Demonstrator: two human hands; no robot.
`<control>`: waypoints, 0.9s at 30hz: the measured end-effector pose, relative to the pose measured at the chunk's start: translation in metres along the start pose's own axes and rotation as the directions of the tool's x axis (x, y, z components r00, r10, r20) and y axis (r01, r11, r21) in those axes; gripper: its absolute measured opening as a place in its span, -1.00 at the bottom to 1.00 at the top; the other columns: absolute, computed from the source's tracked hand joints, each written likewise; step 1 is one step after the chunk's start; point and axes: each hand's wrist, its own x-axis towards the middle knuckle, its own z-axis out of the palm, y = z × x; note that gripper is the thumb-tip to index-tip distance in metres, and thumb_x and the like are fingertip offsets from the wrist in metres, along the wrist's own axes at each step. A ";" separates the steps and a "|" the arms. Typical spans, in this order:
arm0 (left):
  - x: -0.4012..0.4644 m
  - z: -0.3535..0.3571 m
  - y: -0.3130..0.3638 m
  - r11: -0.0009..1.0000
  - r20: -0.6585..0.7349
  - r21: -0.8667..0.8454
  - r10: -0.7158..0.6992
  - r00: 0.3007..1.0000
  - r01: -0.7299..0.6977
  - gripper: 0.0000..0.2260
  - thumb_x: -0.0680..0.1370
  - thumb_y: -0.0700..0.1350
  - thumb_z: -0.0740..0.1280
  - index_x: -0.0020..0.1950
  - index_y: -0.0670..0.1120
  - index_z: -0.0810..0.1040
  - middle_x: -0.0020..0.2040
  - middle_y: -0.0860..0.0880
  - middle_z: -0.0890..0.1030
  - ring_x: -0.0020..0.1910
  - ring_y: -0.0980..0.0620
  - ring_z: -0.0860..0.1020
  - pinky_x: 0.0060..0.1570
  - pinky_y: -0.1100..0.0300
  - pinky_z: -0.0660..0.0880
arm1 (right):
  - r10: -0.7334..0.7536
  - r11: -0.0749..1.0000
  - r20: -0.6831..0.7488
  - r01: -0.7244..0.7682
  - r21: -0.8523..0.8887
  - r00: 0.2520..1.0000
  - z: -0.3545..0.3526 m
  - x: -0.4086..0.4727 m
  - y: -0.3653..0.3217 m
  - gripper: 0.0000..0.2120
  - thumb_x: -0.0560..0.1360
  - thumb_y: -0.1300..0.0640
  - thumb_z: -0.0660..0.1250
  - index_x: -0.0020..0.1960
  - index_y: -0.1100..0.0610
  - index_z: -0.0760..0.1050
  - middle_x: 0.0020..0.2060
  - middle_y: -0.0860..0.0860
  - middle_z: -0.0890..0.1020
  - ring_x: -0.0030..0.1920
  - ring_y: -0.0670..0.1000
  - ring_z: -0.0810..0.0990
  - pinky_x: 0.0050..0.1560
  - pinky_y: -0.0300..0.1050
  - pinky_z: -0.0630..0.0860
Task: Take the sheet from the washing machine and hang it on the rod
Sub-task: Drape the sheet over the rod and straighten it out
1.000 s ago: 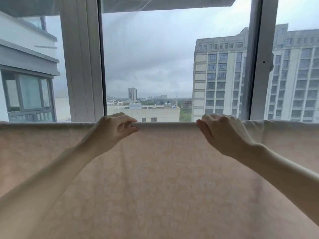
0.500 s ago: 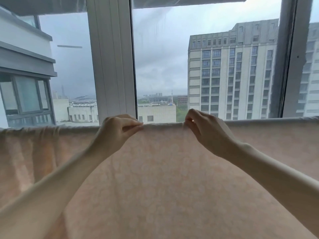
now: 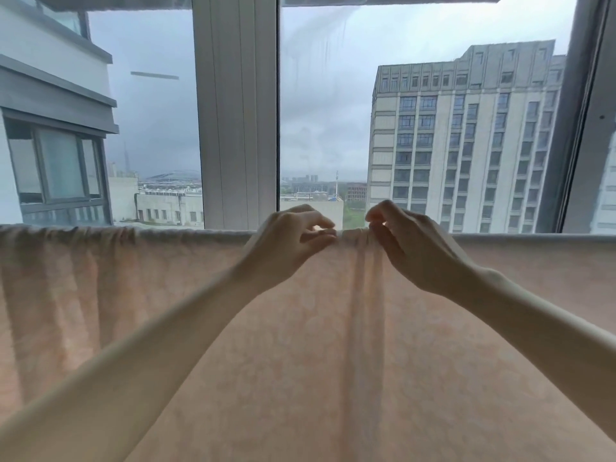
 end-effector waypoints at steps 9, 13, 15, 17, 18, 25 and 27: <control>-0.031 -0.047 -0.034 0.981 -0.052 0.164 -0.091 0.995 0.098 -0.86 0.47 -0.07 0.44 0.00 -0.07 0.69 -0.13 0.09 0.67 -0.15 0.17 0.62 -0.04 0.09 0.58 | -0.106 0.994 0.067 0.107 -0.003 0.992 0.017 0.010 -0.014 -0.82 0.58 -0.03 0.23 -0.03 0.08 0.34 -0.19 -0.06 0.57 -0.28 -0.02 0.50 -0.35 -0.11 0.44; -0.041 -0.064 -0.049 0.955 -0.125 0.238 -0.149 0.981 0.175 -0.91 0.50 -0.08 0.42 -0.07 -0.06 0.68 -0.19 0.09 0.66 -0.19 0.18 0.60 -0.06 0.06 0.57 | -0.085 0.996 0.054 0.086 -0.009 0.995 0.010 0.002 -0.001 -0.85 0.60 0.00 0.16 -0.06 0.08 0.34 -0.26 -0.07 0.54 -0.34 0.00 0.48 -0.38 -0.06 0.47; -0.051 -0.076 -0.058 0.943 -0.157 0.251 -0.183 0.970 0.219 -0.88 0.51 -0.03 0.40 -0.06 -0.04 0.67 -0.19 0.11 0.66 -0.17 0.18 0.60 -0.05 0.05 0.56 | -0.001 0.996 -0.006 0.000 -0.089 1.000 0.006 -0.006 0.009 -0.80 0.60 -0.02 0.10 -0.09 0.08 0.36 -0.34 -0.08 0.51 -0.41 0.01 0.45 -0.41 -0.07 0.46; -0.059 -0.083 -0.061 0.939 -0.153 0.249 -0.205 0.967 0.238 -0.79 0.49 0.07 0.36 -0.02 -0.03 0.67 -0.15 0.11 0.66 -0.14 0.17 0.61 -0.03 0.07 0.56 | 0.080 0.977 -0.089 -0.095 -0.189 0.993 0.006 -0.009 0.014 -0.77 0.61 0.00 0.10 -0.15 0.10 0.34 -0.45 -0.10 0.41 -0.49 0.00 0.36 -0.43 -0.13 0.40; -0.060 -0.083 -0.062 0.941 -0.144 0.244 -0.204 0.968 0.234 -0.74 0.47 0.11 0.35 0.00 -0.03 0.67 -0.14 0.10 0.66 -0.14 0.16 0.61 -0.03 0.07 0.56 | 0.109 0.967 -0.112 -0.131 -0.216 0.988 0.007 -0.009 0.013 -0.75 0.62 0.02 0.10 -0.18 0.11 0.34 -0.47 -0.09 0.39 -0.48 0.02 0.36 -0.40 -0.14 0.37; -0.042 -0.053 -0.056 0.973 -0.113 0.159 -0.152 0.982 0.169 -0.81 0.49 -0.01 0.41 0.04 -0.06 0.68 -0.13 0.08 0.65 -0.14 0.13 0.61 -0.03 0.07 0.57 | -0.053 0.986 0.018 0.055 -0.159 0.998 0.036 0.034 -0.041 -0.67 0.60 -0.06 0.03 -0.09 0.10 0.48 -0.23 0.00 0.59 -0.18 0.04 0.56 -0.21 -0.02 0.53; -0.036 -0.042 -0.051 0.981 -0.101 0.141 -0.123 0.987 0.136 -0.81 0.51 -0.01 0.39 0.05 -0.04 0.68 -0.11 0.10 0.65 -0.14 0.15 0.61 -0.07 0.20 0.54 | -0.099 0.984 0.043 0.104 -0.147 0.994 0.050 0.044 -0.056 -0.69 0.61 -0.09 0.06 -0.05 0.08 0.47 -0.19 -0.02 0.61 -0.14 0.04 0.57 -0.18 -0.03 0.51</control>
